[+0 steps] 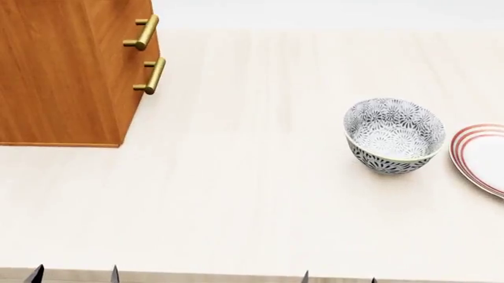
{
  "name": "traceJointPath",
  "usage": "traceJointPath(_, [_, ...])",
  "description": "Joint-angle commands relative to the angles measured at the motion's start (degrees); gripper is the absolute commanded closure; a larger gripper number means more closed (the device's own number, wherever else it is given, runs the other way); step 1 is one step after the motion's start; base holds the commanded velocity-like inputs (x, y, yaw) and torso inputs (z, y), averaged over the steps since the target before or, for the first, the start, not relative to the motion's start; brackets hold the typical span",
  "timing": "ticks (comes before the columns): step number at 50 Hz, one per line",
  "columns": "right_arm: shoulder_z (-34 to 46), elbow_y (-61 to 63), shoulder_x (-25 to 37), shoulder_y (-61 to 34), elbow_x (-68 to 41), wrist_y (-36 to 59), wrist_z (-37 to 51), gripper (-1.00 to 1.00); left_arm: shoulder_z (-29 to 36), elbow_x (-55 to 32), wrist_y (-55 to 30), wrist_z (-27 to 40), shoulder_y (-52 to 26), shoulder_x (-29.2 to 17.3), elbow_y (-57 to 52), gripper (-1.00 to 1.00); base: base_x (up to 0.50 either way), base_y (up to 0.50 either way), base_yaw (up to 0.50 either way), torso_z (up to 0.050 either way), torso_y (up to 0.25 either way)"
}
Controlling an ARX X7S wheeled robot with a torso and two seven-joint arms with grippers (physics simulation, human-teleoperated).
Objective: Put the bowl on top of the cabinet.
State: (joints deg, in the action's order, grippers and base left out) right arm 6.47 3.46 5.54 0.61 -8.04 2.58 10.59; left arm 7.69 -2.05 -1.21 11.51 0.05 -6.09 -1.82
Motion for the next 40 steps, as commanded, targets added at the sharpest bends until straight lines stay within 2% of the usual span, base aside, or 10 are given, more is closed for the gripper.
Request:
traceJointPath(1, [0.2, 8.8, 1.2, 6.2, -0.7, -1.9, 1.8, -1.0, 1.0, 6.1, 3.0, 6.4, 5.7, -0.8, -9.4, -1.0, 0.0, 0.0, 0.0, 0.0, 0.0])
traceJointPath(11, [0.9, 16.3, 2.7, 15.0, 0.5, -10.8, 1.9, -1.0, 2.5, 9.8, 5.8, 9.4, 11.1, -1.7, -16.4, -1.0, 0.0, 0.0, 0.0, 0.0, 0.0])
traceJointPath(22, [1.9, 17.1, 3.6, 17.5, 1.5, -14.9, 2.0, -1.0, 3.0, 9.6, 7.9, 10.2, 12.8, -2.7, -18.0, -1.0, 0.0, 0.0, 0.0, 0.004, 0.0])
traceJointPath(40, [2.9, 16.3, 4.5, 16.7, 1.6, -15.0, 2.5, -1.0, 3.7, 7.5, 9.1, 10.2, 12.0, -3.9, -16.5, -1.0, 0.0, 0.0, 0.0, 0.045, 0.0])
